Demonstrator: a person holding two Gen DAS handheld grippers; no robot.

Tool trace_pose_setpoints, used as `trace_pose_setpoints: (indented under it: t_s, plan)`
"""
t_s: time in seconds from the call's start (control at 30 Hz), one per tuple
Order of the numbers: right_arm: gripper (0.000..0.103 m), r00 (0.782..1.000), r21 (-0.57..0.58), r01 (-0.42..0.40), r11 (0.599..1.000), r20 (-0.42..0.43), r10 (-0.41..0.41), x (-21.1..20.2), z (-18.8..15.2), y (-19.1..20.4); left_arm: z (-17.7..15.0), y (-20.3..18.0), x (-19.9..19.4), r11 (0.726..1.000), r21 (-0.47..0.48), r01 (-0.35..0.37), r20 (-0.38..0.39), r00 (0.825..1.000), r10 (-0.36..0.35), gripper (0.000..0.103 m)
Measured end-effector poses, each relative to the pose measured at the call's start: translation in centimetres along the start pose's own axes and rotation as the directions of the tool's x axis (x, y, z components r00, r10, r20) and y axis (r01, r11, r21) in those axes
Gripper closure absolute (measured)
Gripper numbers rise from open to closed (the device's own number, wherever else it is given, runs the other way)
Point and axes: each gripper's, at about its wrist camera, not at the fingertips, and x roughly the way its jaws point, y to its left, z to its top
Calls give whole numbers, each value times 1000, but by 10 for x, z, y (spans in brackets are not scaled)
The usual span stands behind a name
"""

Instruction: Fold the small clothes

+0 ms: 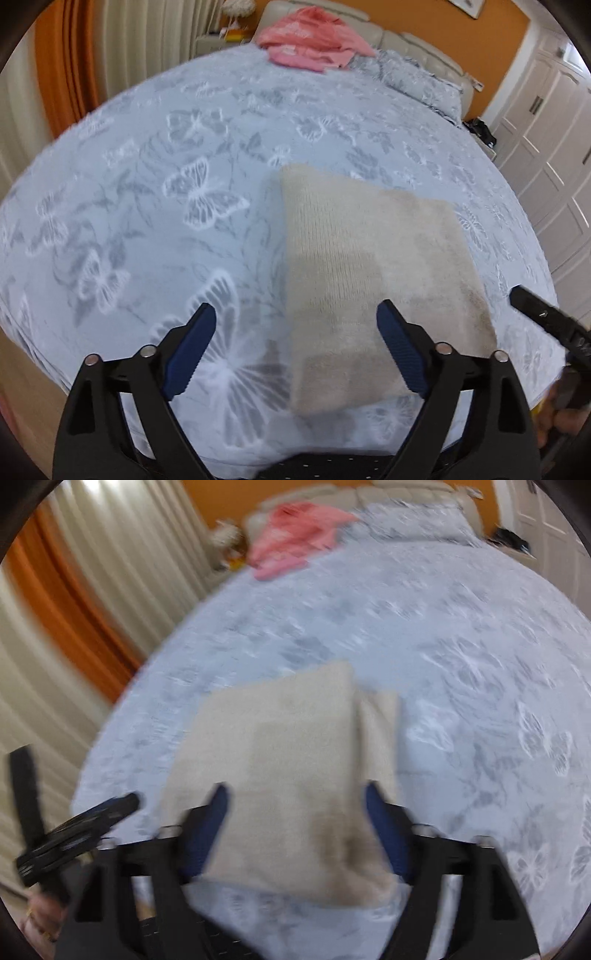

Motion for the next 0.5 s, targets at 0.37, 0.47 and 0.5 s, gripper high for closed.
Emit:
trace_pose_setpoints:
  t_s: [0.37,0.47,0.5]
  plan:
    - [74,979,226,-133,965,-121,163,25,-29,-37,-8,8,45,978,-134,163,-236,953,-191,75]
    - [73,985,184,-147,972,-67,162,3,-28,-31,-5,4,32,992,-59,111,-215,969,-121,75]
    - [69,987,165,-105,981,-102,123,13,-32,-34,-7,3,36,996,-34,83,-225,970,-89,72]
